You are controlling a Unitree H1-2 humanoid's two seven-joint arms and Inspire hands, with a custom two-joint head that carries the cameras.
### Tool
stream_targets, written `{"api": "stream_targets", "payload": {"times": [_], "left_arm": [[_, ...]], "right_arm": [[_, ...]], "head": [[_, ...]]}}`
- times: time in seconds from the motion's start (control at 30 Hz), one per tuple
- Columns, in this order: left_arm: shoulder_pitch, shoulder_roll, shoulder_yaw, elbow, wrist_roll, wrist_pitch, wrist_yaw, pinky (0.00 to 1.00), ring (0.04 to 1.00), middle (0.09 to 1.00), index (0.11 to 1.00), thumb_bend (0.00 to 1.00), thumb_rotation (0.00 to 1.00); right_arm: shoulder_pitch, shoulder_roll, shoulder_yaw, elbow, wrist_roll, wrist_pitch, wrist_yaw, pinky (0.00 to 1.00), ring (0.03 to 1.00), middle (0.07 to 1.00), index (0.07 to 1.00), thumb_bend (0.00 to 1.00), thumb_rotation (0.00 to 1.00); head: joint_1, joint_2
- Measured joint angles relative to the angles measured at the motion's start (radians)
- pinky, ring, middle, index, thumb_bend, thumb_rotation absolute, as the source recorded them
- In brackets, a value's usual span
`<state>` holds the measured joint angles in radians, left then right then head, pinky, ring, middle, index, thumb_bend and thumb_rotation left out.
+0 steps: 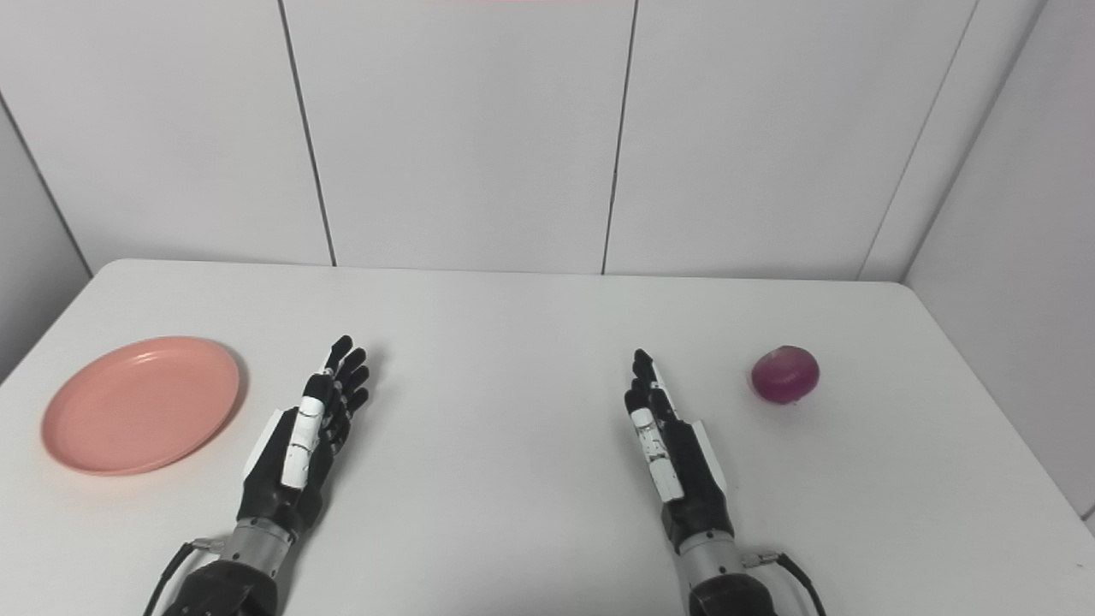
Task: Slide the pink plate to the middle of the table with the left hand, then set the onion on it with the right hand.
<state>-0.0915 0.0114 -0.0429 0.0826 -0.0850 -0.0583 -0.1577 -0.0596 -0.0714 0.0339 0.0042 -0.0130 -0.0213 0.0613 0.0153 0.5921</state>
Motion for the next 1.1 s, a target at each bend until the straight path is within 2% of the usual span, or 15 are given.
{"api": "stream_targets", "payload": {"times": [0.03,0.13,0.17,0.27,0.33,0.47,0.53,0.6,0.67,0.73,0.9,1.1], "left_arm": [[0.000,-0.001,0.000,0.000,0.005,0.000,0.003,1.00,1.000,1.000,1.000,0.71,1.00],[0.000,-0.015,-0.001,0.001,0.021,-0.009,0.025,1.00,1.000,1.000,1.000,0.68,1.00],[0.000,-0.027,0.000,0.002,0.031,-0.014,0.038,1.00,1.000,1.000,1.000,0.67,1.00],[0.000,-0.061,-0.012,0.009,0.064,-0.032,0.071,1.00,1.000,1.000,1.000,0.68,1.00],[0.000,-0.084,-0.027,0.014,0.097,-0.039,0.095,1.00,1.000,1.000,1.000,0.69,1.00],[0.000,-0.097,-0.053,0.017,0.149,-0.037,0.114,1.00,1.000,1.000,1.000,0.70,1.00],[0.000,-0.097,-0.058,0.016,0.160,-0.033,0.118,1.00,1.000,1.000,1.000,0.70,1.00],[0.000,-0.097,-0.060,0.016,0.163,-0.031,0.121,1.00,1.000,1.000,1.000,0.70,1.00],[0.000,-0.097,-0.061,0.017,0.171,-0.031,0.125,1.00,1.000,1.000,1.000,0.71,1.00],[-0.001,-0.098,-0.060,0.018,0.181,-0.031,0.141,1.00,1.000,1.000,1.000,0.72,1.00],[-0.012,-0.110,-0.041,0.032,0.177,-0.054,0.169,1.00,1.000,1.000,1.000,0.72,1.00],[-0.027,-0.091,-0.038,0.033,0.135,-0.057,0.150,1.00,1.000,1.000,1.000,0.68,1.00]], "right_arm": [[0.000,-0.001,0.000,0.000,0.005,0.000,0.004,1.00,1.000,1.000,1.000,0.64,0.95],[0.001,-0.005,-0.007,-0.001,0.036,0.000,0.020,1.00,1.000,1.000,1.000,0.58,0.95],[0.003,-0.007,-0.011,-0.002,0.046,0.000,0.027,1.00,1.000,1.000,1.000,0.56,0.96],[0.006,-0.022,-0.016,-0.004,0.053,-0.001,0.040,1.00,1.000,1.000,1.000,0.52,0.99],[0.005,-0.031,-0.025,0.002,0.068,-0.012,0.049,1.00,1.000,1.000,1.000,0.53,0.99],[-0.019,-0.038,-0.044,0.039,0.099,-0.055,0.062,1.00,1.000,1.000,1.000,0.57,0.96],[-0.024,-0.043,-0.045,0.049,0.100,-0.075,0.064,1.00,1.000,1.000,1.000,0.57,0.95],[-0.024,-0.044,-0.046,0.053,0.100,-0.090,0.066,1.00,1.000,1.000,1.000,0.57,0.94],[-0.024,-0.046,-0.046,0.057,0.100,-0.097,0.069,1.00,1.000,1.000,1.000,0.58,0.95],[-0.025,-0.050,-0.046,0.059,0.104,-0.097,0.074,1.00,1.000,1.000,1.000,0.57,0.96],[-0.031,-0.057,-0.049,0.078,0.109,-0.100,0.081,1.00,1.000,1.000,1.000,0.53,0.96],[-0.049,-0.069,-0.055,0.108,0.110,-0.131,0.082,1.00,1.000,1.000,1.000,0.52,0.97]], "head": [[0.000,0.000],[0.148,-0.041],[0.149,-0.041],[0.208,-0.070],[0.213,-0.072],[0.264,-0.109],[0.265,-0.110],[0.287,-0.133],[0.287,-0.133],[0.295,-0.155],[0.298,-0.172],[0.302,-0.193]]}}
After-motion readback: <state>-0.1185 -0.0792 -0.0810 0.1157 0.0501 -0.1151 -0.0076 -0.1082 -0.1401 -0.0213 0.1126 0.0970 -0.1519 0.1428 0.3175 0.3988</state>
